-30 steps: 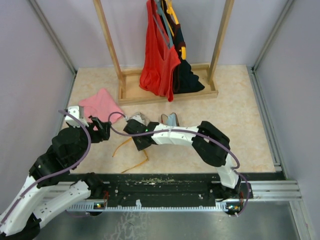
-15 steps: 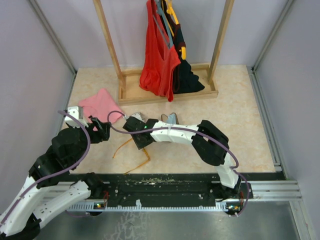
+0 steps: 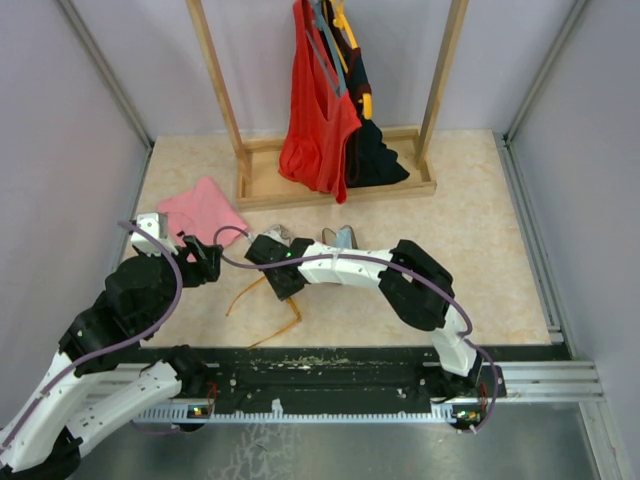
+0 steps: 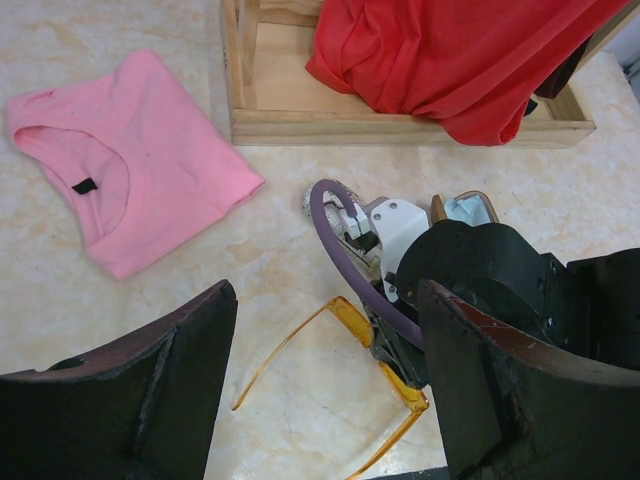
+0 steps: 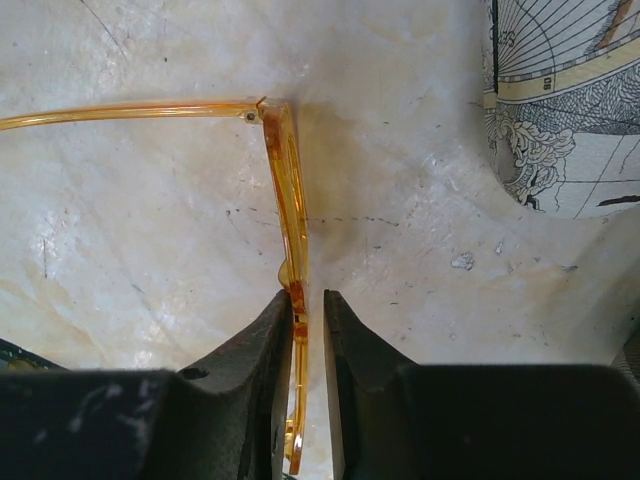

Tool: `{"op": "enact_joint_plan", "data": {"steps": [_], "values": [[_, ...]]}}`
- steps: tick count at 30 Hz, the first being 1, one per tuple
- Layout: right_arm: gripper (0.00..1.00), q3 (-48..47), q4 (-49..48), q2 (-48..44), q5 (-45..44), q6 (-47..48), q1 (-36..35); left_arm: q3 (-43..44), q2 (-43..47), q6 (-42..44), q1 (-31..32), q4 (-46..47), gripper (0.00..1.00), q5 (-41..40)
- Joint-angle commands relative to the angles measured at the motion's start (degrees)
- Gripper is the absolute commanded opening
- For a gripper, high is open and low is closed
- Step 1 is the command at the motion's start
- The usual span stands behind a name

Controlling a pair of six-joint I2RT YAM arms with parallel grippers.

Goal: Organize the sunglasses
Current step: Fold the sunglasses at the center of the board.

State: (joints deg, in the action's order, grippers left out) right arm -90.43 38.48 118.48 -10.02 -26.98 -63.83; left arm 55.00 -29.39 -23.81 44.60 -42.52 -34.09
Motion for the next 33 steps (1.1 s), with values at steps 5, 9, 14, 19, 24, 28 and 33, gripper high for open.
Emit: {"op": "enact_joint_plan", "data": {"steps": [5, 9, 14, 19, 24, 28, 33], "values": [[0.05, -2.61, -1.0, -0.67, -0.83, 0.65, 0.29, -0.29, 0.73, -0.39, -0.22, -0.17, 0.79, -0.17], [0.0, 1.75, -4.4, -6.35, -1.75, -0.47, 0.29, 0.52, 0.69, -0.22, -0.24, -0.24, 0.79, 0.3], [0.0, 15.91, -15.87, -18.63, -6.18, -6.6, 0.29, 2.32, -1.06, 2.63, -0.21, 1.21, 0.78, 4.22], [0.0, 30.65, -23.87, -34.9, -15.87, -15.97, 0.29, 4.94, -7.48, 3.68, -0.22, 0.53, 0.78, 9.62], [0.0, 38.04, -19.58, -49.13, -30.84, -22.95, 0.36, 4.38, -10.68, 3.54, -0.26, 5.25, 0.74, 16.33], [0.0, 38.59, -8.9, -53.84, -38.34, -27.62, 2.31, 4.27, -13.43, 2.87, -0.02, 8.43, 0.71, 19.72], [0.0, 41.91, -10.74, -57.92, -29.02, -22.84, 14.13, 2.97, -16.62, 1.79, 2.16, 11.02, 0.68, 20.63]]}}
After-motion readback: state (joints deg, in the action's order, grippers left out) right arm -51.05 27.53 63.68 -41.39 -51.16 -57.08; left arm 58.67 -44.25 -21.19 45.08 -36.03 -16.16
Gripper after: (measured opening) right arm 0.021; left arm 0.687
